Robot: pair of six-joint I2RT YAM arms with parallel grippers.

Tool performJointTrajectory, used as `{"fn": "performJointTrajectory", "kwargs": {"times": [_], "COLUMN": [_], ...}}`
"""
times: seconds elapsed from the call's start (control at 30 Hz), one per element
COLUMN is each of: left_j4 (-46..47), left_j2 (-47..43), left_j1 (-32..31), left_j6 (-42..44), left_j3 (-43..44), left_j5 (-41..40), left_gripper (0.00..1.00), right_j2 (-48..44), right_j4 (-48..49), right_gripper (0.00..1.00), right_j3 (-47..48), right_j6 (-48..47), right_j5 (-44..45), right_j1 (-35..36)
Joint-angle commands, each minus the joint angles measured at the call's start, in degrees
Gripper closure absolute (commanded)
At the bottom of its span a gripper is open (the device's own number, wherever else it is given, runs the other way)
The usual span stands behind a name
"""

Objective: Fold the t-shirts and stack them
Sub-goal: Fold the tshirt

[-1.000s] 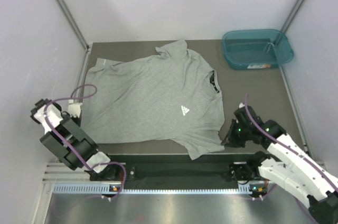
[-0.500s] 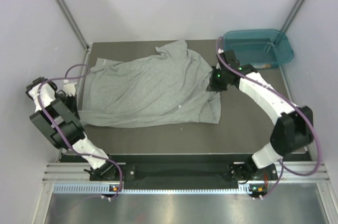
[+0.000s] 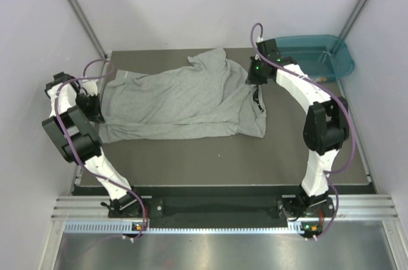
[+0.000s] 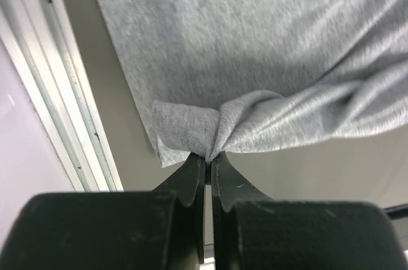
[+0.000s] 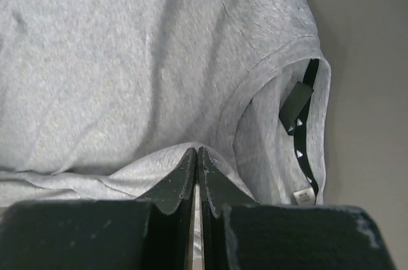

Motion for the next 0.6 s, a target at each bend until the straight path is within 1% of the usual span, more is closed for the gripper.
{"fn": "performJointTrajectory", "kwargs": {"times": [0.0,0.17,0.57], "left_j4": [3.64,4.61,7.33], "left_j2": [-0.18,0.96,2.46], "left_j1": [0.03,0.03,-0.67], "left_j6": [-3.61,-5.54,-7.39], "left_j3": [2.51,3.04,1.28], "left_j5": [-1.60,-1.60,-2.48], "left_gripper": [1.00,1.00,1.00], "right_j2": [1.03,3.31,8.14], "right_j4": [3.03,4.62,6.99], "right_gripper": [1.00,1.00,1.00], "right_j3": [4.03,6.84,9.22], "right_j6": [-1.61,-1.70,-1.70], "right_j5": [0.84,0.15,-2.22], "right_j1": [-1.51,-2.40,-2.40]}}
